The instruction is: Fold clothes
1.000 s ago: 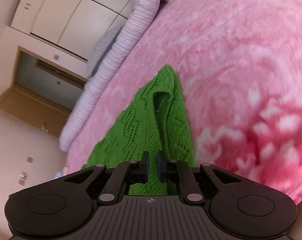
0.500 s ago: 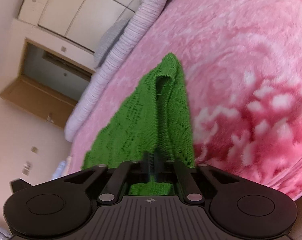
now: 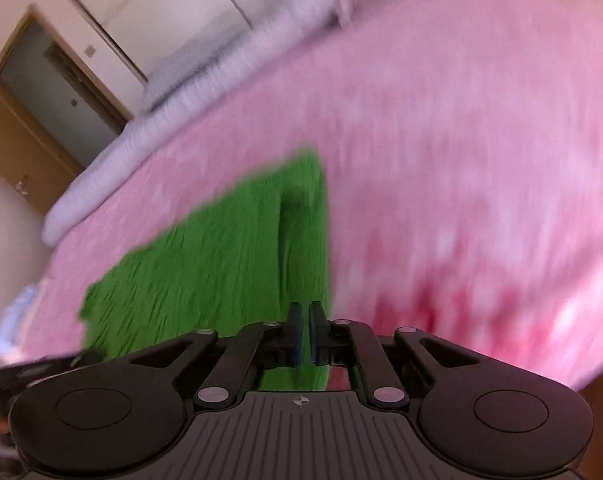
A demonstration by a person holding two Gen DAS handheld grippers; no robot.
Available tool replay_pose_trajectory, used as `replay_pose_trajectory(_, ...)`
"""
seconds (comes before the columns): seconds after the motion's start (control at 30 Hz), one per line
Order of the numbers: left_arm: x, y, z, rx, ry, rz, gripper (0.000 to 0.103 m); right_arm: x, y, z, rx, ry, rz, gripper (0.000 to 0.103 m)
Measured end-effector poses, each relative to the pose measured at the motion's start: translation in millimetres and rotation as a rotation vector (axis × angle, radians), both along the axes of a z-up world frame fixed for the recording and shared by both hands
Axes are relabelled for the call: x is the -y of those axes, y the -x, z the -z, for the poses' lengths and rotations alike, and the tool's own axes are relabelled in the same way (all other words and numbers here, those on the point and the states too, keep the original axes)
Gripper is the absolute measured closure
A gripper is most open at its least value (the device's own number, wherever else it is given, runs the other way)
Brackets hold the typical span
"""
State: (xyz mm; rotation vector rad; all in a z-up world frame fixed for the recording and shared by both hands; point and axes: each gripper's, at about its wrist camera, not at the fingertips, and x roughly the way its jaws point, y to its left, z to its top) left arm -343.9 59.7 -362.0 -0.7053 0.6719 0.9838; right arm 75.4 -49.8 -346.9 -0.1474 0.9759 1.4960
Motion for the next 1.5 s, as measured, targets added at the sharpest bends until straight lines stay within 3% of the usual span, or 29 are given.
replay_pose_trajectory(0.1,-12.4,1.3,-4.8,-0.015,-0.031,-0.012,0.075,-33.6,5.0,-8.6,0.097,-0.079,-0.021,0.096)
replay_pose_trajectory(0.23,-37.3,3.1,-9.3,-0.02,-0.076,-0.039,0.075,-84.9,33.6,-0.2,0.279,-0.124,-0.133,0.096)
replay_pose_trajectory(0.37,-62.6,4.6,6.6,-0.056,-0.053,-0.064,0.075,-112.0,45.5,38.4,0.366,-0.009,-0.189,0.096)
replay_pose_trajectory(0.47,-57.4,7.9,18.1,-0.075,-0.067,-0.045,0.075,-96.1,33.9,52.7,0.302,-0.017,-0.151,0.097)
replay_pose_trajectory(0.57,-42.4,11.1,13.5,-0.099,-0.085,-0.044,0.075,-79.9,24.8,45.9,0.291,0.043,-0.135,0.096)
replay_pose_trajectory(0.63,-28.3,18.2,6.4,-0.056,-0.069,-0.052,0.076,-58.7,23.0,32.5,0.283,0.04,-0.103,0.096)
replay_pose_trajectory(0.77,10.5,26.5,-3.6,0.016,-0.054,-0.007,0.076,-0.8,19.5,12.5,0.062,-0.059,-0.061,0.095)
replay_pose_trajectory(0.83,25.6,27.1,0.6,-0.001,-0.045,0.017,0.076,21.0,25.7,20.3,-0.035,-0.059,-0.059,0.091)
replay_pose_trajectory(0.87,32.8,27.6,4.0,-0.015,-0.038,0.026,0.076,27.4,28.7,28.7,-0.064,-0.026,-0.054,0.085)
replay_pose_trajectory(0.93,46.3,29.5,9.1,-0.039,-0.03,0.041,0.076,41.2,33.8,42.5,-0.121,0.019,-0.035,0.084)
replay_pose_trajectory(1.03,59.8,37.9,5.0,-0.052,-0.036,0.031,0.077,64.6,33.7,42.4,-0.2,-0.02,0.038,0.08)
replay_pose_trajectory(1.17,71.9,49.8,-4.5,-0.021,-0.059,0.022,0.077,87.9,21.5,46.2,-0.355,-0.051,0.135,0.052)
replay_pose_trajectory(1.37,71.7,58.7,0.7,0.035,-0.045,-0.011,0.078,82.9,1.5,72.2,-0.57,-0.059,0.228,0.051)
replay_pose_trajectory(1.5,69.8,60.3,5.6,0.047,-0.031,-0.02,0.079,76.1,2.1,87.0,-0.667,-0.068,0.246,0.052)
